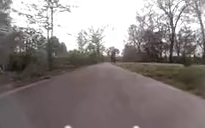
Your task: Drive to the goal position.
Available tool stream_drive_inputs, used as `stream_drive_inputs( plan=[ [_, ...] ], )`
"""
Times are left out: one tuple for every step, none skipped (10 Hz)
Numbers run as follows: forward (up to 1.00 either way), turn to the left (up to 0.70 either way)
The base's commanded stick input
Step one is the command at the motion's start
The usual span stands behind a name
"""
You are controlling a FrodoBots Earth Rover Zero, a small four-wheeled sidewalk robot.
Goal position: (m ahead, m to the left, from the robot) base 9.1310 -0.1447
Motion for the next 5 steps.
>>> stream_drive_inputs(
  plan=[
    [1.00,0.00],
    [1.00,0.00],
    [1.00,0.00],
    [1.00,0.00],
    [1.00,0.00]
  ],
)
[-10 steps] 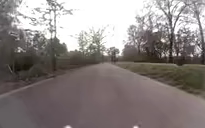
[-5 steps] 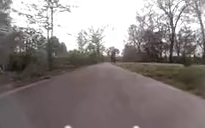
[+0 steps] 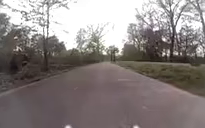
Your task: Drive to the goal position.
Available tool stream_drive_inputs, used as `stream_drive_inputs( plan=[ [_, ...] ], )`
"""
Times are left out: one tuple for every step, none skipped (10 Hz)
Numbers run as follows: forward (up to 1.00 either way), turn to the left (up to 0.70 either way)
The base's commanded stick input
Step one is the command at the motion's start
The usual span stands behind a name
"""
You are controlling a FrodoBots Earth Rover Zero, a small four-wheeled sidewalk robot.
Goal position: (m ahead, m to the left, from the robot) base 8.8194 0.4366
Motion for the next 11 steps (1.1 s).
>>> stream_drive_inputs(
  plan=[
    [1.00,0.00],
    [1.00,0.00],
    [1.00,0.00],
    [1.00,0.00],
    [1.00,0.00],
    [1.00,0.00],
    [1.00,0.00],
    [1.00,0.00],
    [1.00,0.00],
    [1.00,0.00],
    [1.00,0.00]
  ],
)
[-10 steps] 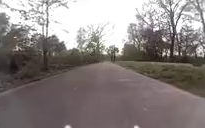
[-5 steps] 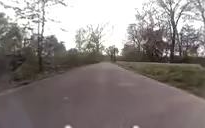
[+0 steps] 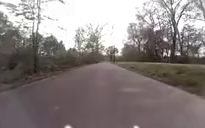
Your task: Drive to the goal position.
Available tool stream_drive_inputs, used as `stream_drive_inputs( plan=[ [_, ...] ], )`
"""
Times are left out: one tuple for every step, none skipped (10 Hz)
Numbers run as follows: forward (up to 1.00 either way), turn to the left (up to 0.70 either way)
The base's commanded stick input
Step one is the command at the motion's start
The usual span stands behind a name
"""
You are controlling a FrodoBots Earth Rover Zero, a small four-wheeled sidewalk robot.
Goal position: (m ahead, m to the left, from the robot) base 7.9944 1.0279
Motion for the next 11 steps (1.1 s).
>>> stream_drive_inputs(
  plan=[
    [1.00,0.00],
    [1.00,0.00],
    [1.00,0.00],
    [1.00,0.00],
    [1.00,0.00],
    [1.00,0.00],
    [1.00,0.00],
    [1.00,0.00],
    [1.00,0.00],
    [1.00,0.00],
    [1.00,0.00]
  ],
)
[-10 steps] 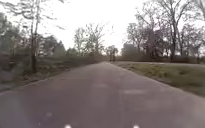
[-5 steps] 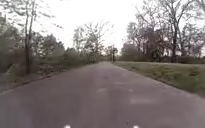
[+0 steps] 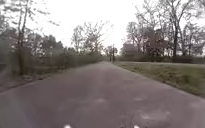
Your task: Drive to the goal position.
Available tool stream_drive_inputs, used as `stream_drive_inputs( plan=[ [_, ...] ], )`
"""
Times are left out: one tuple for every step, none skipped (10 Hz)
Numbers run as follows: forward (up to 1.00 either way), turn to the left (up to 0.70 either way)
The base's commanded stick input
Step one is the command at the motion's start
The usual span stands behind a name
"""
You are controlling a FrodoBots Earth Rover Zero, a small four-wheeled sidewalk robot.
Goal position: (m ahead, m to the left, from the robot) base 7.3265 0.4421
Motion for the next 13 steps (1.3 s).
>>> stream_drive_inputs(
  plan=[
    [1.00,0.00],
    [1.00,0.00],
    [1.00,0.00],
    [1.00,0.00],
    [1.00,0.00],
    [1.00,0.00],
    [1.00,0.00],
    [1.00,0.00],
    [1.00,0.00],
    [1.00,0.00],
    [1.00,0.00],
    [1.00,0.00],
    [1.00,0.00]
  ],
)
